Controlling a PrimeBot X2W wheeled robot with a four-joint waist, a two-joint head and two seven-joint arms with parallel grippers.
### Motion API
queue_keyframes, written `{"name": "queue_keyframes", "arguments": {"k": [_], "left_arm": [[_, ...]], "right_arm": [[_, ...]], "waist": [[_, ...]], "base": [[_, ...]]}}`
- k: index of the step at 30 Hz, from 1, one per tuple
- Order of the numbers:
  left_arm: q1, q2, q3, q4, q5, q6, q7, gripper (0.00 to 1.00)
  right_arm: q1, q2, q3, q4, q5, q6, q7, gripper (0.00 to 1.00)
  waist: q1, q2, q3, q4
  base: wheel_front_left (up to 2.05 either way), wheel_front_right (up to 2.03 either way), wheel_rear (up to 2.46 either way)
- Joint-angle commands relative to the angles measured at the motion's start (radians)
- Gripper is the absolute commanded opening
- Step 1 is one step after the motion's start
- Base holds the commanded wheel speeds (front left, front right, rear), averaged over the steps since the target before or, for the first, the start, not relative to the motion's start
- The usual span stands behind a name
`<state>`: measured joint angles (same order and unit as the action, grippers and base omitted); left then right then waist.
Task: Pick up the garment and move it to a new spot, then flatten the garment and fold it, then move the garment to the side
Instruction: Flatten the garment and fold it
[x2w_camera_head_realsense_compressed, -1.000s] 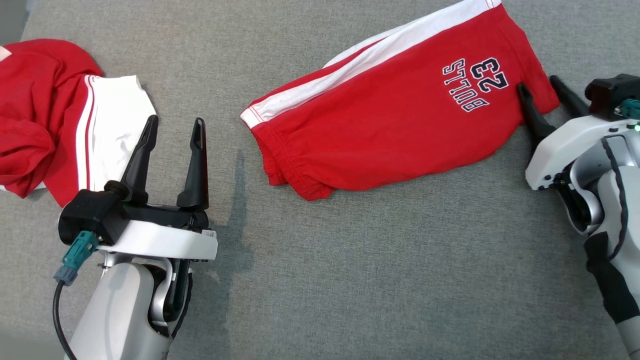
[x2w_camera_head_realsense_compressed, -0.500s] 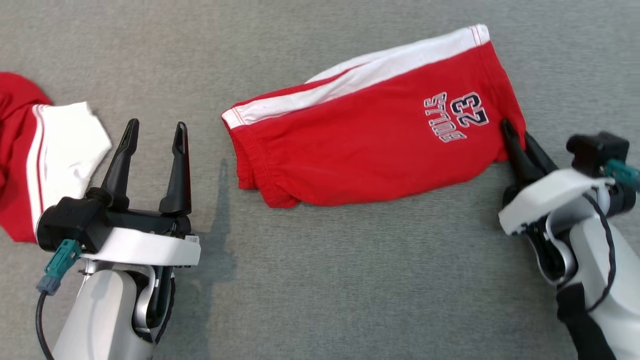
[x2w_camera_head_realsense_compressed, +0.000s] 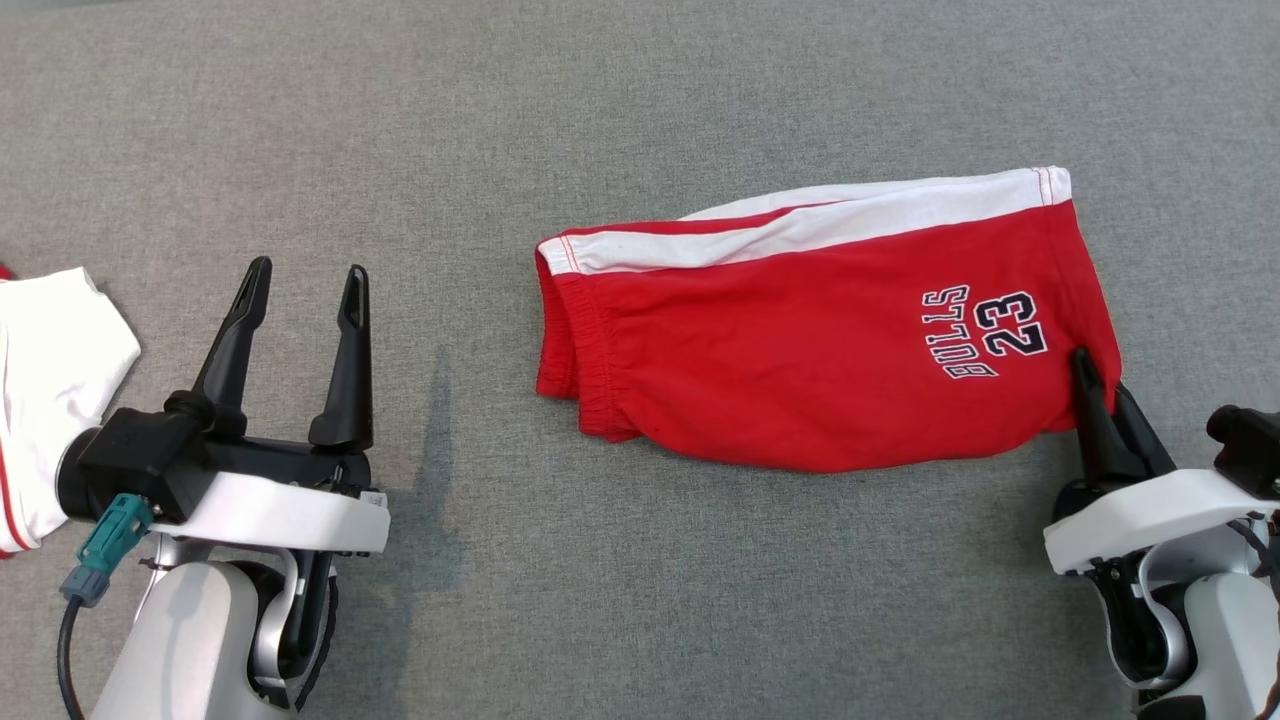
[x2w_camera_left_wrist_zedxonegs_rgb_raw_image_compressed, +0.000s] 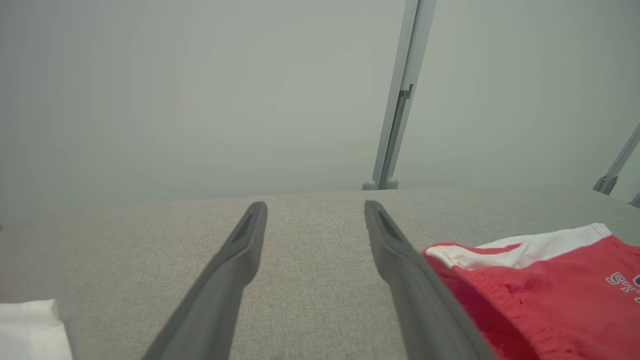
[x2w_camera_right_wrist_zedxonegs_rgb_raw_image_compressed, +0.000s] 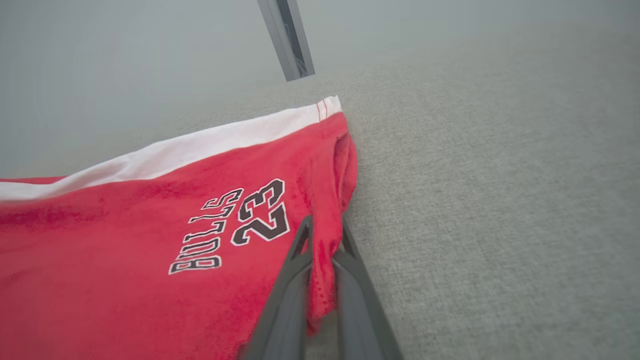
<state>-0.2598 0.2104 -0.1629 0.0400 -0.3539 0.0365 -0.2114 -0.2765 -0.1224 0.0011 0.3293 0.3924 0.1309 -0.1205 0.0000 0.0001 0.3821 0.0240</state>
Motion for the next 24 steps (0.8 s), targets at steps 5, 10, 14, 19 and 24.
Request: {"name": "queue_keyframes", "arguments": {"k": [5, 10, 14, 19, 24], "left_arm": [[0.003, 0.009, -0.006, -0.009, -0.004, 0.006, 0.008, 1.0], [0.002, 0.003, -0.019, -0.003, -0.006, 0.004, 0.013, 1.0], [0.006, -0.002, -0.028, 0.004, -0.011, 0.004, 0.014, 1.0], [-0.005, -0.015, -0.043, 0.014, -0.017, -0.002, 0.008, 1.0], [-0.018, -0.028, -0.052, 0.028, -0.028, -0.007, -0.003, 1.0]], "right_arm": [[-0.029, 0.02, 0.019, -0.058, -0.021, 0.0, 0.023, 0.0], [-0.068, 0.045, 0.118, -0.153, -0.028, 0.0, 0.045, 0.0], [-0.101, 0.061, 0.258, -0.23, -0.021, 0.0, 0.079, 0.0], [-0.143, 0.069, 0.465, -0.24, 0.012, 0.0, 0.135, 0.0], [-0.163, 0.069, 0.55, -0.141, 0.042, 0.0, 0.146, 0.0]], "waist": [[0.0, -0.0001, -0.004, 0.002], [0.0, -0.0001, -0.017, 0.014], [0.0, -0.0001, -0.028, 0.025], [0.0, -0.0001, -0.027, 0.056], [0.0, -0.0001, -0.015, 0.086]], "base": [[0.0, 0.0, 0.0], [0.0, 0.0, 0.0], [0.0, 0.0, 0.0], [0.0, 0.0, 0.0], [0.0, 0.0, 0.0]]}}
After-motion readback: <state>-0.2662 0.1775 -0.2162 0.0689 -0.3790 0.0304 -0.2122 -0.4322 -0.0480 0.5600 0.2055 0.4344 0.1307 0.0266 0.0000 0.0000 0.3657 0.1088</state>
